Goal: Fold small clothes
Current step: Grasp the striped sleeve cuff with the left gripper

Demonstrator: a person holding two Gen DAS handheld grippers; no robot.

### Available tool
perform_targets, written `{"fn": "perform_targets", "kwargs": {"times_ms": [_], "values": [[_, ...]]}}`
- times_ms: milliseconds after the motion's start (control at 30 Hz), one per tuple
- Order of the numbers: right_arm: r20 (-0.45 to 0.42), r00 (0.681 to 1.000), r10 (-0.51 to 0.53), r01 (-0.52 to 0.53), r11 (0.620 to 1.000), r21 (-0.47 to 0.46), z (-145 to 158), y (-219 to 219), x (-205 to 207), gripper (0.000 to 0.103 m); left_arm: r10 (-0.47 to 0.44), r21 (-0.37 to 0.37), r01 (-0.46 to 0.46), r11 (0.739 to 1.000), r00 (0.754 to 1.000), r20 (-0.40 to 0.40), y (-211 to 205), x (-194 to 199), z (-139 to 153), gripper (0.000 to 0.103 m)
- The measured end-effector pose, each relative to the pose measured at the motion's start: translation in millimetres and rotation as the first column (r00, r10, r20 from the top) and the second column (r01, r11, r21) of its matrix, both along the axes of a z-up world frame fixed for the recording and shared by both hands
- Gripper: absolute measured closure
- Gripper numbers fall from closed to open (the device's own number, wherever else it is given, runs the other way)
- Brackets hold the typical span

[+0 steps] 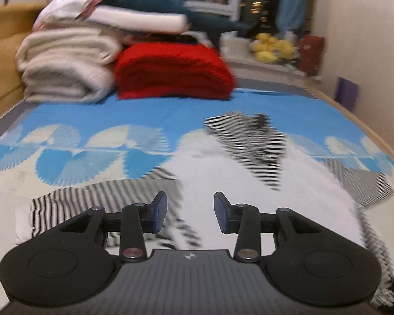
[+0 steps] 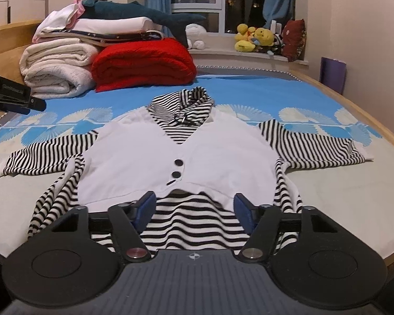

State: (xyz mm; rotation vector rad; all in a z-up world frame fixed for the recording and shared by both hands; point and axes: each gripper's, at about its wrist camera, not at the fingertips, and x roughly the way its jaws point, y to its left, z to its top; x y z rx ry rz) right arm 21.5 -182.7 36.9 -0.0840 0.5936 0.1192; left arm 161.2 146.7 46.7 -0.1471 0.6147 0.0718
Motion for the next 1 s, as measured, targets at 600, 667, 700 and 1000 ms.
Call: {"fn": "perform_targets", "kwargs": {"times_ms": [600, 667, 700, 1000], "values": [[0.164, 0.936, 0.311, -0.326, 0.942, 0.079, 88, 50, 145, 0.055, 0.529, -0.378, -0.656, 0.654, 0.753, -0.391, 327, 47, -112, 0.054], [0.180, 0.926, 0.333, -0.351, 0.933, 0.079, 89, 61, 172, 0.056, 0.546, -0.373, -0.701, 0.608, 0.710, -0.444, 338, 48, -127, 0.051], [0.184, 0.923, 0.337, -0.357, 0.930, 0.087, 87, 63, 184, 0.056, 0.549, -0.383, -0.715, 0.584, 0.696, -0.462, 348, 49, -134, 0.051], [0.110, 0.965, 0.240, -0.245, 0.969, 0.033, 52, 61, 248, 0.061, 0.698, -0.283, -0.804, 0.523, 0.595, -0.400, 366, 69, -128, 0.098]]}}
